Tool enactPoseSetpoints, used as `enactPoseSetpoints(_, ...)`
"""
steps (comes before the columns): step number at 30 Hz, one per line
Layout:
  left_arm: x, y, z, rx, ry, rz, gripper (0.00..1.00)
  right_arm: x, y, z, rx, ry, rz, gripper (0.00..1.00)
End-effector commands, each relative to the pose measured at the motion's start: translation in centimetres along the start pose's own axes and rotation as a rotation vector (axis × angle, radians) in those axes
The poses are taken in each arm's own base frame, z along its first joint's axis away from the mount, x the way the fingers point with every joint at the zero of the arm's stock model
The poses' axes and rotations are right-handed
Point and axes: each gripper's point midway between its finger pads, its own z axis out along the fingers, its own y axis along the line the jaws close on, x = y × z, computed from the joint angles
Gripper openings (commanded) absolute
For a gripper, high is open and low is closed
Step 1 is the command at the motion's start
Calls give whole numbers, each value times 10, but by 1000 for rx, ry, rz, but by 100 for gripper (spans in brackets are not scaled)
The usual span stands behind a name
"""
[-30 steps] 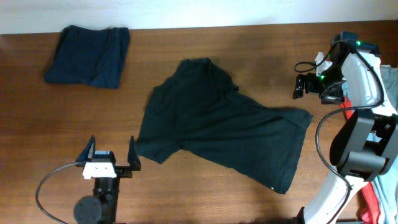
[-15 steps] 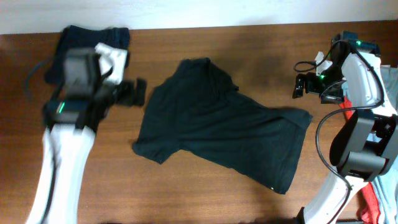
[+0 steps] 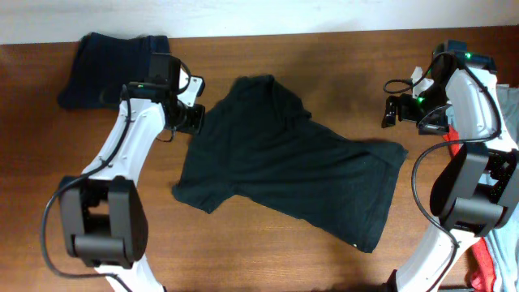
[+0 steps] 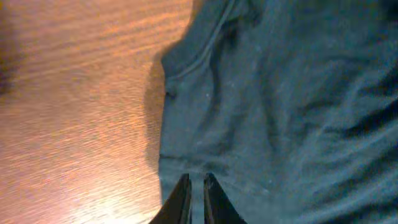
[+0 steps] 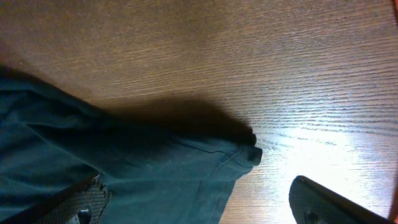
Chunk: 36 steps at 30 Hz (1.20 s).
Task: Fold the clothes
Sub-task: 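Reach the left gripper to the t-shirt's left sleeve and grasp it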
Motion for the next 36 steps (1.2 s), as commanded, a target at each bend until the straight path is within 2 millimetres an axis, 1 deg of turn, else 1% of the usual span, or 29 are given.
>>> enactPoseSetpoints(1,6,-2,28,24,53,3,8,-5,3,-13,-3,-39,-7,99)
enactPoseSetpoints(6,15,1,51,26,99,-4,7,-5,3,-13,-3,-39,-7,98)
enactPoseSetpoints(11,26,14,70,-37,150,-21,7,-5,3,-13,-3,-39,-7,99)
enactPoseSetpoints(17,38,19,84,-61,195,-32,6,-5,3,-13,-3,-39,-7,99)
enactPoseSetpoints(18,46,25,85,-96,229,-70,6,-5,3,-13,-3,-39,-7,99)
enactPoseSetpoints(21,64,34,81,-173,297,-154,6,-5,3,-13,-3,-39,-7,99)
enactPoseSetpoints(23,73,33,78,-177,333,-175,5,-5,3,-13,-3,-39,-7,99)
enactPoseSetpoints(25,86,30,73,-180,389,-205,5,-5,3,-13,-3,-39,-7,99)
enactPoseSetpoints(28,100,28,67,-199,444,-279,1,-5,3,-13,-3,-39,-7,98)
enactPoseSetpoints(32,120,34,54,-282,525,-355,1,-5,3,-13,-3,-39,-7,99)
enactPoseSetpoints(36,135,31,45,-292,598,-375,1,-5,3,-13,-3,-39,-7,99)
